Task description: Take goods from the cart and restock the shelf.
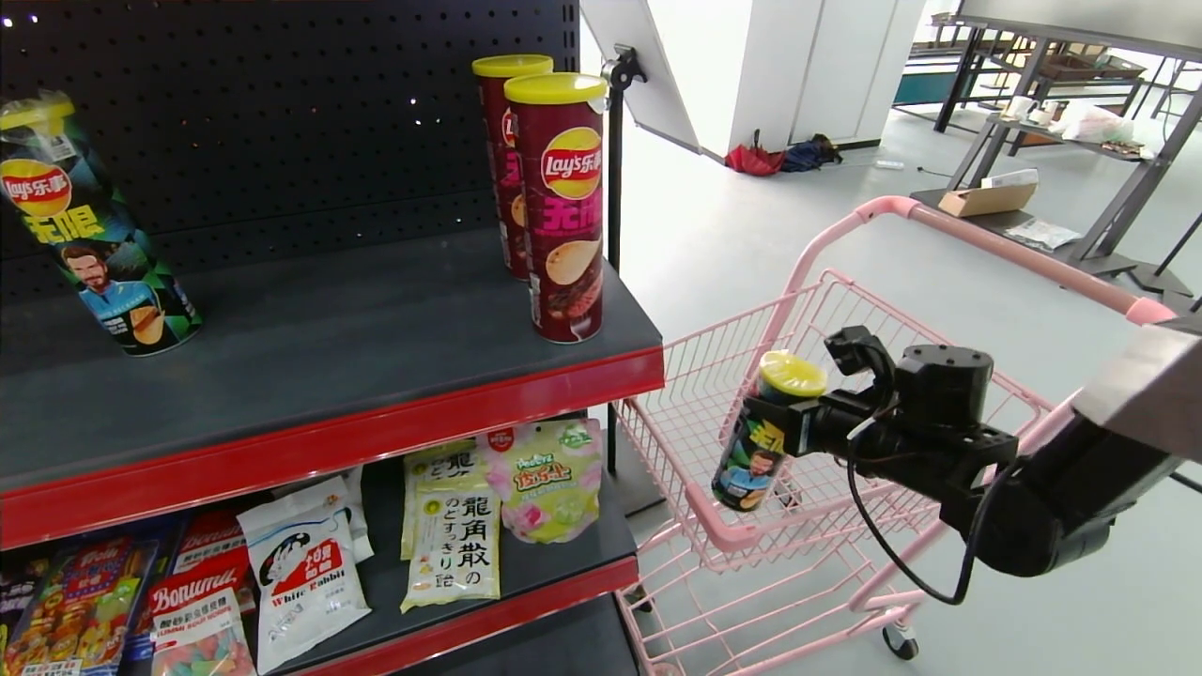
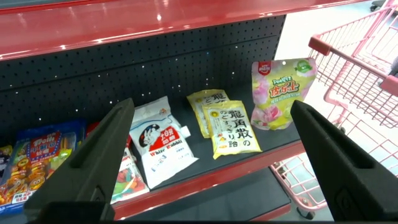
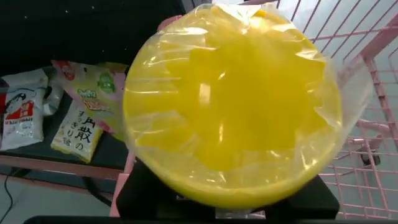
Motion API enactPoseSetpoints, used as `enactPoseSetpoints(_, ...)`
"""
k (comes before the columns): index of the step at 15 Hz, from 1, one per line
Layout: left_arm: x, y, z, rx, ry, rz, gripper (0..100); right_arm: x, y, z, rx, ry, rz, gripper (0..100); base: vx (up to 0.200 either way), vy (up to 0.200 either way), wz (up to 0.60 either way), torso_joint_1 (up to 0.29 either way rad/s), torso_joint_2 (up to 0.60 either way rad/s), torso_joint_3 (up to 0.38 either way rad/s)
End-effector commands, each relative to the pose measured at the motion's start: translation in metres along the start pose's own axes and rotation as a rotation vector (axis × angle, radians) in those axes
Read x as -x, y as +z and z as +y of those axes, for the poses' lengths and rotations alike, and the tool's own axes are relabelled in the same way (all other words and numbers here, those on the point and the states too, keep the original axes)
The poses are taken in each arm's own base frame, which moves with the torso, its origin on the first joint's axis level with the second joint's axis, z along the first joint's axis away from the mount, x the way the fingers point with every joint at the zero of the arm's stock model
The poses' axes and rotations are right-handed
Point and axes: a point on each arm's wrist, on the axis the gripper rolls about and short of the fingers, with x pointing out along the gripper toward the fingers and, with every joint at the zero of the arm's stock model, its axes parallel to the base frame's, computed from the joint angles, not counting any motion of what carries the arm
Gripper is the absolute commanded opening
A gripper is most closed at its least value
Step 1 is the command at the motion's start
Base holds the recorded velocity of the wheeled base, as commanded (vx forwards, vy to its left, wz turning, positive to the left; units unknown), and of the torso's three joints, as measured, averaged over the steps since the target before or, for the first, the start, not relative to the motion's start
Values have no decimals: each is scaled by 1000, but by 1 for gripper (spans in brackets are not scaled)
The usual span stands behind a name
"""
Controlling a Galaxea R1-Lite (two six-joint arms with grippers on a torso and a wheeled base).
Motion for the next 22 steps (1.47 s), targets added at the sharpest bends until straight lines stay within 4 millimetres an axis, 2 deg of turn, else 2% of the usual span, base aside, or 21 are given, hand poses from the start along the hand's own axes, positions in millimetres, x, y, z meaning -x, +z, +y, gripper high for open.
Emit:
enactPoseSetpoints(1, 0, 0, 0, 0, 0, 0, 100, 56, 105, 22, 50, -28, -189, 0, 0, 0, 0, 0, 0, 0)
enactPoseSetpoints(2, 0, 0, 0, 0, 0, 0, 100, 74, 124, 28, 66, -33, -207, 0, 0, 0, 0, 0, 0, 0)
enactPoseSetpoints(4, 0, 0, 0, 2, -1, 0, 100, 141, 159, 47, 98, -122, -214, 0, 0, 0, 0, 0, 0, 0)
enactPoseSetpoints(5, 0, 0, 0, 3, -3, 2, 100, 169, 162, 54, 94, -168, -216, 0, 0, 0, 0, 0, 0, 0)
enactPoseSetpoints(7, 0, 0, 0, 6, -4, 2, 100, 232, 149, 64, 86, -380, -180, 0, 0, 0, 0, 0, 0, 0)
enactPoseSetpoints(9, 0, 0, 0, 6, -4, 2, 100, 295, 118, 77, 96, -424, -94, 0, 0, 0, 0, 0, 0, 0)
enactPoseSetpoints(11, 0, 0, 0, 8, -6, 2, 100, 339, 85, 87, 83, -459, -50, 0, 0, 0, 0, 0, 0, 0)
enactPoseSetpoints(13, 0, 0, 0, 8, -6, 2, 100, 355, 64, 89, 67, -559, -14, 0, 0, 0, 0, 0, 0, 0)
enactPoseSetpoints(16, 0, 0, 0, 8, -6, 2, 100, 356, 51, 88, 69, -634, 9, 0, 0, 0, 0, 0, 0, 0)
enactPoseSetpoints(19, 0, 0, 0, 8, -7, 2, 100, 358, 47, 89, 71, -636, 6, 0, 0, 0, 0, 0, 0, 0)
enactPoseSetpoints(22, 0, 0, 0, 8, -6, 2, 100, 357, 46, 88, 88, -636, 15, 0, 0, 0, 0, 133, -388, -240)
